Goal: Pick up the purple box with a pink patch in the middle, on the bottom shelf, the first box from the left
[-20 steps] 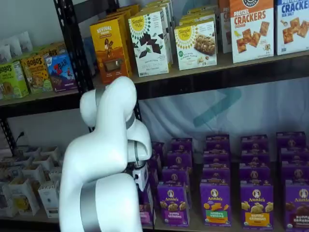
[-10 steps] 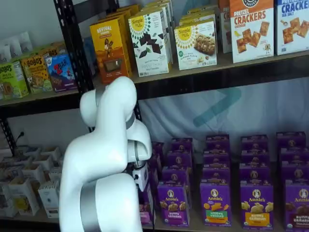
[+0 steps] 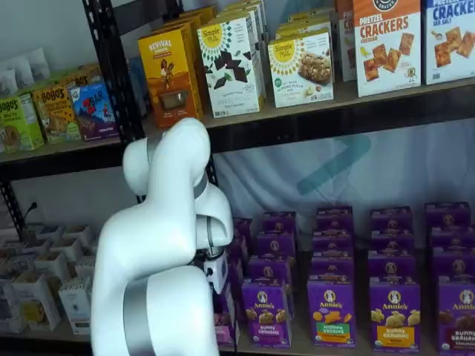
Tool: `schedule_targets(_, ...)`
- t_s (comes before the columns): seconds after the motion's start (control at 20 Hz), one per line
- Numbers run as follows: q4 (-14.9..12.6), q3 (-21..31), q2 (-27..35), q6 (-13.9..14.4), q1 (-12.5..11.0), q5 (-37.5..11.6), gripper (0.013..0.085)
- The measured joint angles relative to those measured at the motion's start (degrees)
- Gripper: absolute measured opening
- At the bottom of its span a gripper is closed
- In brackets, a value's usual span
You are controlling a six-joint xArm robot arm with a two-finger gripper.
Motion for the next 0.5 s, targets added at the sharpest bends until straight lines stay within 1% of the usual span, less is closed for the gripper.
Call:
schedule_targets(0.15, -0.6, -0.3, 0.1, 0.5, 0.0, 0.4, 0.049)
schedule_targets(0.4, -0.5, -0.3, 0.0, 0.6, 0.1, 0.5, 0.049)
schedule_targets(0.45, -0.5, -0.2, 0.0, 0.6, 0.1, 0.4, 0.045)
schedule_targets(0.5, -0.5, -0.2, -0.1, 0.6, 0.1, 0.4, 0.045)
